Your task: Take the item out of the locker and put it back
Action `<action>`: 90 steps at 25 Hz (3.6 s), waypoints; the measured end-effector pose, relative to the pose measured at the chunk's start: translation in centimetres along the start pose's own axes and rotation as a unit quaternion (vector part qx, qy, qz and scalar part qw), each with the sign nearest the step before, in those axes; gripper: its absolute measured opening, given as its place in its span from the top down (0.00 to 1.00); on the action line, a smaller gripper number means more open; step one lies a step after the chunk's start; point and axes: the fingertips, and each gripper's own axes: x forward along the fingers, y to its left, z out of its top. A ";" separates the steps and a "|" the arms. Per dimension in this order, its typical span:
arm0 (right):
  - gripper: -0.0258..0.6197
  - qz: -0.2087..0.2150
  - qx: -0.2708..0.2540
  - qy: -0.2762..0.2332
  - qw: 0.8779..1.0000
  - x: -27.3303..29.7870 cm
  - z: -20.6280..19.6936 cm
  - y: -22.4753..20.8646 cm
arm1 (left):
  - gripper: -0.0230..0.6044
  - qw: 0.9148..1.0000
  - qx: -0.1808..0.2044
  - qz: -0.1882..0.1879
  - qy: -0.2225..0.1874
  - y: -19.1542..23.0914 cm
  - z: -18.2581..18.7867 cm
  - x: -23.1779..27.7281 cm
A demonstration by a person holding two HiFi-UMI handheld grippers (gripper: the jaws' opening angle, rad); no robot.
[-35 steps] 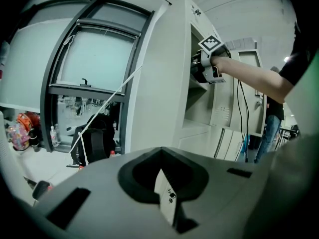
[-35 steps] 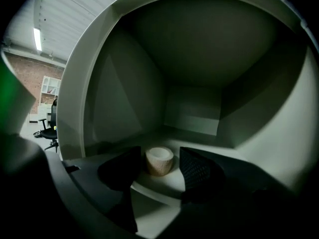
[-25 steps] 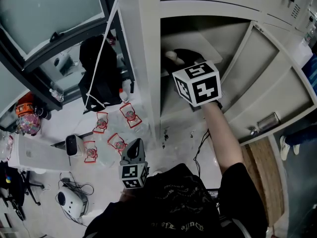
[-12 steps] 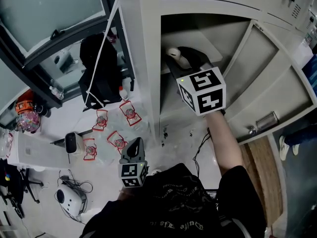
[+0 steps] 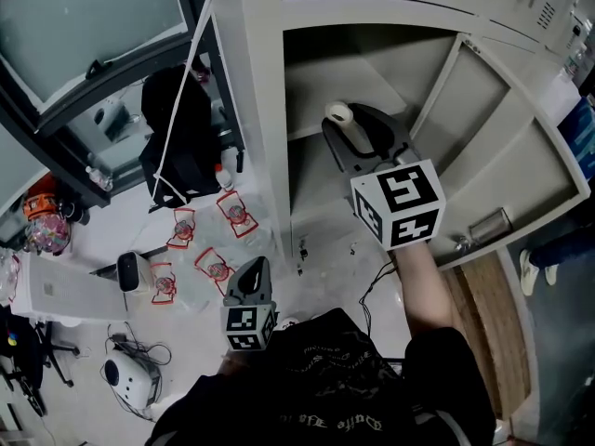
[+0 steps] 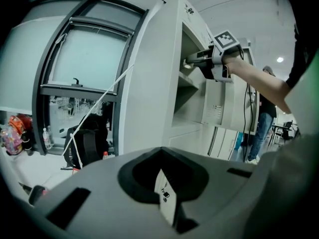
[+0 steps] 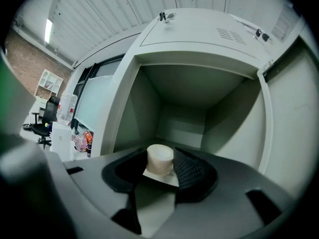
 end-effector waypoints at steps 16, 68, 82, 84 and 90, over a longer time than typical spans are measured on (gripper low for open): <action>0.69 -0.040 -0.001 -0.003 0.999 -6.0 -4.5 -0.9 | 0.95 0.999 0.000 -0.011 -0.033 -1.4 2.6 1.8; 0.69 -0.026 0.002 0.111 0.994 0.5 -16.3 1.5 | 0.95 1.000 -0.006 -0.003 0.000 -1.2 0.2 1.8; 0.69 -0.004 -0.011 0.181 0.983 5.3 -20.8 1.6 | 0.95 1.000 -0.002 0.027 -0.004 0.4 -0.6 0.6; 0.69 -0.004 -0.012 0.192 0.981 5.7 -21.4 1.5 | 0.95 0.999 0.007 0.040 -0.001 0.7 -0.9 0.4; 0.69 0.002 -0.009 0.208 0.978 6.4 -22.7 1.6 | 0.95 0.999 -0.007 0.052 0.003 1.3 -1.2 0.1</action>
